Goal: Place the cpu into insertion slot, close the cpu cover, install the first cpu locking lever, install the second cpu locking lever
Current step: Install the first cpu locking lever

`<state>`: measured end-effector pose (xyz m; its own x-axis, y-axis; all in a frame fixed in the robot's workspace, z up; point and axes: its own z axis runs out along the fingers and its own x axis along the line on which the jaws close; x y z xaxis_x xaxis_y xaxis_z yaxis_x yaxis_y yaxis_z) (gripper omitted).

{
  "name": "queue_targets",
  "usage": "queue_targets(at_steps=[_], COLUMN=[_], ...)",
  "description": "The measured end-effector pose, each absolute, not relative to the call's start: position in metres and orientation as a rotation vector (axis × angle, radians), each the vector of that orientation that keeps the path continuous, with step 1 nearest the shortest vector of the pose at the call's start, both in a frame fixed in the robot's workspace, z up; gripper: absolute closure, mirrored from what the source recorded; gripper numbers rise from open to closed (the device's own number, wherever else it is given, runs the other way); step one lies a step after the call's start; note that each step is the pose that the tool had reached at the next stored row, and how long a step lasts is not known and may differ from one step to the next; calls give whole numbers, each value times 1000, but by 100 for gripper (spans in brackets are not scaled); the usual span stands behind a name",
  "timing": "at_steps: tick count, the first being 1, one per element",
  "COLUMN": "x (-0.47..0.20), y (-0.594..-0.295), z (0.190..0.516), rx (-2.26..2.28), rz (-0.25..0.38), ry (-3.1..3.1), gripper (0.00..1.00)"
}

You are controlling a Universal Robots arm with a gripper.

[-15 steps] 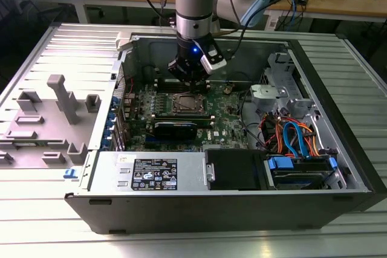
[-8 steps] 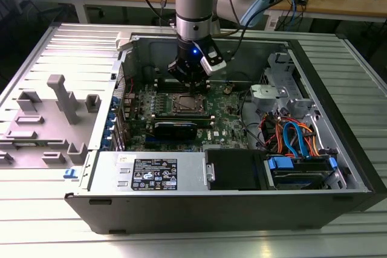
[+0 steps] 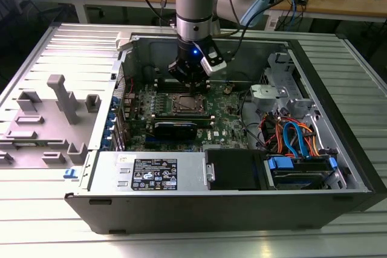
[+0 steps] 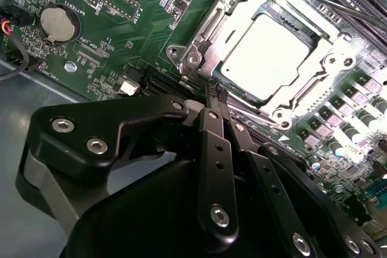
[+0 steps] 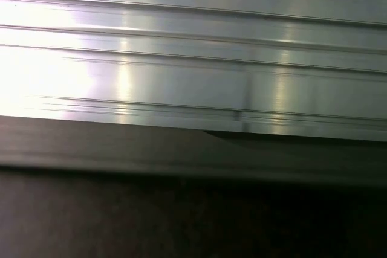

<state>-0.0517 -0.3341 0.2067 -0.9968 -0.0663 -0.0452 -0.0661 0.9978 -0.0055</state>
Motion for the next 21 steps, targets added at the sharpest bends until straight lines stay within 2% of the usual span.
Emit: queue_targets(at_steps=[21], x=[-46], y=[-334], z=[206], rx=[-103], rz=[-6], ry=[3096], gripper=[89])
